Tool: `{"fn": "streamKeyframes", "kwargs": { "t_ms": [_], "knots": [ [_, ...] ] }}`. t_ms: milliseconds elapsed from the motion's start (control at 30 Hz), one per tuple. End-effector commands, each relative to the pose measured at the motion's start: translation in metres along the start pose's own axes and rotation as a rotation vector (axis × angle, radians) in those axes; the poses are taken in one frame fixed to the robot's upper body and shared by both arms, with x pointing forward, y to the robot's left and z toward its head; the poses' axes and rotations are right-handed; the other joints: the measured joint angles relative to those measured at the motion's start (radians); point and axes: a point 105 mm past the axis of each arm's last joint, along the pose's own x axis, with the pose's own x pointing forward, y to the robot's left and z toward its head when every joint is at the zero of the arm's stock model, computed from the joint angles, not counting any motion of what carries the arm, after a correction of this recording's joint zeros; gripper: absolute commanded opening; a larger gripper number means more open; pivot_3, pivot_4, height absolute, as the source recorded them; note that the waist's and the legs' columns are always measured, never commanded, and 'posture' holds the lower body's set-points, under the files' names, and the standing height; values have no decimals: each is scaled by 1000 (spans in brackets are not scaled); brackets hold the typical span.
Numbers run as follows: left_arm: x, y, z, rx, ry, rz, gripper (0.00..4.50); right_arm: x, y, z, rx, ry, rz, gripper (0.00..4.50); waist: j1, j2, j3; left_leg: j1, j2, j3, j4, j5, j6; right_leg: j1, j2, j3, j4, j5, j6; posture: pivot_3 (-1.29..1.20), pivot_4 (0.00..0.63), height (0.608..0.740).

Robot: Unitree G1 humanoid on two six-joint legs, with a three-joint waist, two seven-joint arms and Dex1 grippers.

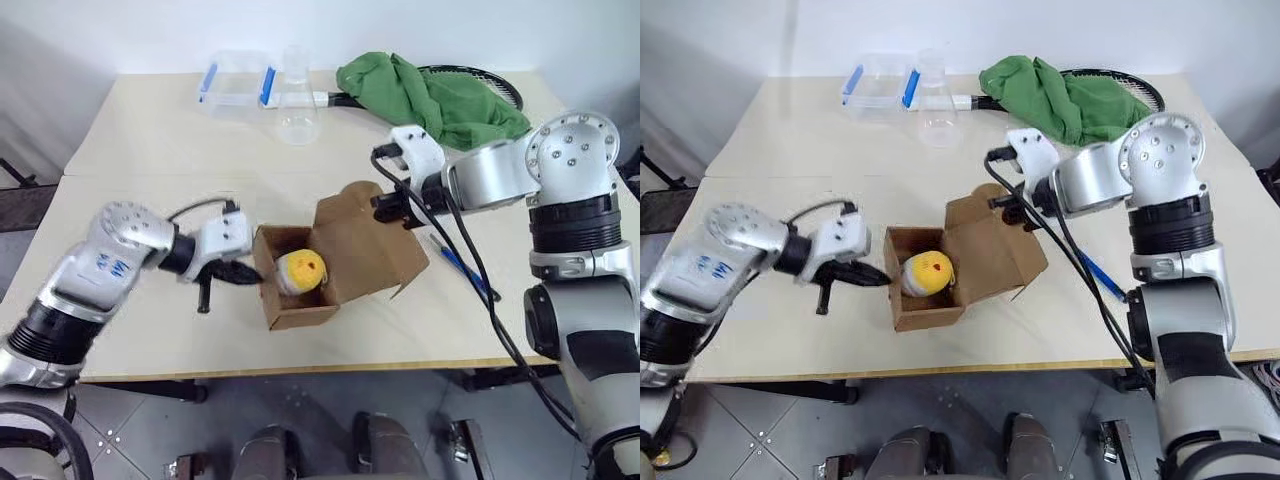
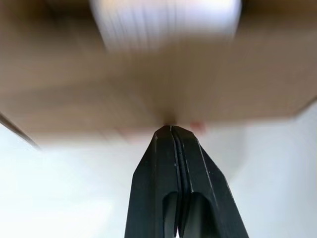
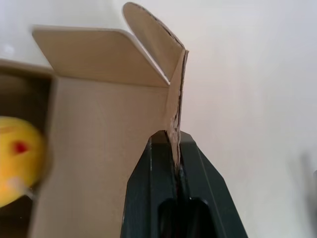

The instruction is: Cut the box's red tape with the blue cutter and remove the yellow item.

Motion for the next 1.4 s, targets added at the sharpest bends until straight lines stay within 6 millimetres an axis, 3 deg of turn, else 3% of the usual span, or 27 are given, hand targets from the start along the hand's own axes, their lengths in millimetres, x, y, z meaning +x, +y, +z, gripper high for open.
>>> {"fn": "streamKeyframes", "kwargs": {
  "t_ms": [33, 300, 467, 567, 633, 767, 833, 900, 1067, 1400],
  "knots": [
    [-5, 7, 9, 35, -18, 61, 0, -1, 0, 3, 35, -28, 21, 33, -2, 0, 0, -6, 0, -1, 2, 0, 0, -6, 0, -1, 1, 0, 0, 0, 150, 740],
    [4, 22, 16, 21, -76, 135, 0, 18, 8, -14, 46, 7, 49, 33, -19, 0, 0, -11, 0, 0, 1, 0, 0, -13, 2, -2, 3, 0, 0, 0, 150, 740],
    [-8, 30, 27, 2, -149, 179, 0, 10, 9, -5, 2, -30, 22, 33, -21, 0, 0, -11, 1, 0, 1, 0, -1, -13, 2, -2, 3, 0, 0, 0, 150, 740],
    [-32, 34, 50, 19, -257, 196, 0, -6, 12, 13, -35, -82, 9, 33, -20, 0, 1, -11, 1, 0, 1, 0, -1, -13, 2, -2, 3, 0, 0, 0, 150, 740],
    [-47, 33, 79, 46, -369, 181, 0, -14, 20, 23, -52, -108, 27, 33, -20, 0, 0, -11, 1, 0, 1, 0, -1, -13, 1, -2, 3, 0, 0, 0, 150, 740],
    [-67, 25, 122, 88, -528, 146, 0, -16, 25, 26, -79, -112, 31, 33, -20, 0, 0, -11, 1, -1, 1, 0, -1, -13, 1, -2, 3, 0, 0, 0, 150, 740],
    [-70, 19, 133, 108, -559, 116, 0, -16, 25, 25, -87, -110, 21, 33, -21, 0, 0, -11, 0, -1, 1, 0, -1, -13, 1, -2, 3, 0, 0, 0, 150, 740],
    [-63, 15, 131, 126, -525, 92, 0, -16, 24, 25, -89, -108, 12, 33, -23, 0, 0, -11, 0, -1, 0, 0, -1, -13, 1, -2, 3, 0, 0, 0, 150, 740],
    [-35, 12, 104, 155, -367, 39, 0, -17, 24, 26, -99, -108, 9, 33, -26, 0, 0, -10, -1, 0, 0, 0, -1, -13, 2, -2, 3, 0, 0, 0, 150, 740],
    [-21, 17, 59, 183, -133, 27, 0, -31, 21, 35, -93, -137, 11, 33, -20, 0, 0, -10, -1, 0, 0, 0, -1, -13, 2, -2, 3, 0, 0, 0, 150, 740]
  ]
}}
